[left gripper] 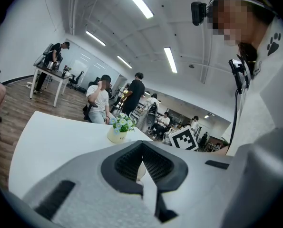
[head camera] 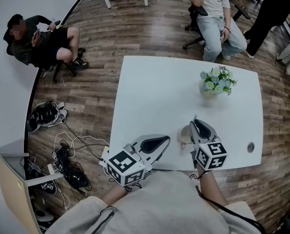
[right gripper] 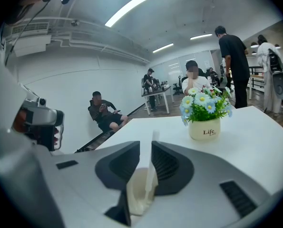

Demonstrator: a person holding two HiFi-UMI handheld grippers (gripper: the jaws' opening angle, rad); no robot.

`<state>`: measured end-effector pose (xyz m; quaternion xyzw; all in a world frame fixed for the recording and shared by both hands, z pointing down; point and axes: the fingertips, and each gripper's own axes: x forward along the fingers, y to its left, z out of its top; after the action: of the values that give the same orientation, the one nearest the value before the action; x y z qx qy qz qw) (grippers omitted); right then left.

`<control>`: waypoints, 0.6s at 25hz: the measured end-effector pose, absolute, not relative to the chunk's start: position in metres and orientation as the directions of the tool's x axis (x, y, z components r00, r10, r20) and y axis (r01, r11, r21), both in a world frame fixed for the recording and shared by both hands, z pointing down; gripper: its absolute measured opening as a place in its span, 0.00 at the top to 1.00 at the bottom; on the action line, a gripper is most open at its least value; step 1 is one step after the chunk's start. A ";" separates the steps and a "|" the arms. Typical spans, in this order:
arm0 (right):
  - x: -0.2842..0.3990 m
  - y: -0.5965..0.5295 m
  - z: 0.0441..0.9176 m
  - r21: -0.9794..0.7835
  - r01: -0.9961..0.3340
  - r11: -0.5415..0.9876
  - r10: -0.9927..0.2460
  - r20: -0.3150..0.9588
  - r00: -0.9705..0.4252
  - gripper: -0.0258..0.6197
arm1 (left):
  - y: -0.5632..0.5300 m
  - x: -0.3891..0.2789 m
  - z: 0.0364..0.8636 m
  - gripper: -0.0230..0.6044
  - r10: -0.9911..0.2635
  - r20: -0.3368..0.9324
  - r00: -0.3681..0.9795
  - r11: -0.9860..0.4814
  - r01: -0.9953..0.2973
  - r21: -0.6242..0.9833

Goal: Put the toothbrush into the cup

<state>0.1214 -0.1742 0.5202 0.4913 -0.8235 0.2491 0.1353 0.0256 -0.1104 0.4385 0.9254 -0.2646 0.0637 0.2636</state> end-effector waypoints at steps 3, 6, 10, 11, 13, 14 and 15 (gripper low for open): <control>0.124 -0.175 0.517 -0.278 -0.881 0.384 -0.751 0.461 -0.473 0.87 | -0.111 0.027 0.438 0.96 -0.453 0.255 0.854 -0.724 -0.520 0.453; 0.126 -0.176 0.513 -0.280 -0.885 0.371 -0.765 0.448 -0.462 0.87 | -0.109 0.027 0.437 0.96 -0.449 0.253 0.857 -0.727 -0.515 0.454; 0.122 -0.174 0.503 -0.275 -0.879 0.389 -0.771 0.425 -0.474 0.92 | -0.108 0.024 0.435 0.96 -0.448 0.252 0.858 -0.728 -0.514 0.453; 0.120 -0.173 0.499 -0.280 -0.874 0.397 -0.771 0.415 -0.483 0.93 | -0.108 0.024 0.435 0.96 -0.448 0.251 0.858 -0.729 -0.513 0.453; 0.115 -0.170 0.491 -0.293 -0.863 0.412 -0.772 0.392 -0.501 0.93 | -0.107 0.024 0.434 0.95 -0.447 0.247 0.860 -0.732 -0.510 0.452; 0.113 -0.168 0.486 -0.295 -0.859 0.419 -0.772 0.381 -0.508 0.93 | -0.107 0.024 0.434 0.96 -0.445 0.245 0.861 -0.733 -0.508 0.452; 0.111 -0.165 0.481 -0.296 -0.855 0.426 -0.773 0.372 -0.514 0.93 | -0.106 0.024 0.434 0.95 -0.444 0.243 0.863 -0.735 -0.506 0.452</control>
<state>0.1109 -0.1655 0.4812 0.4849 -0.8395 0.2280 0.0896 0.0245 -0.1059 0.4337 0.9295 -0.2554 0.0594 0.2592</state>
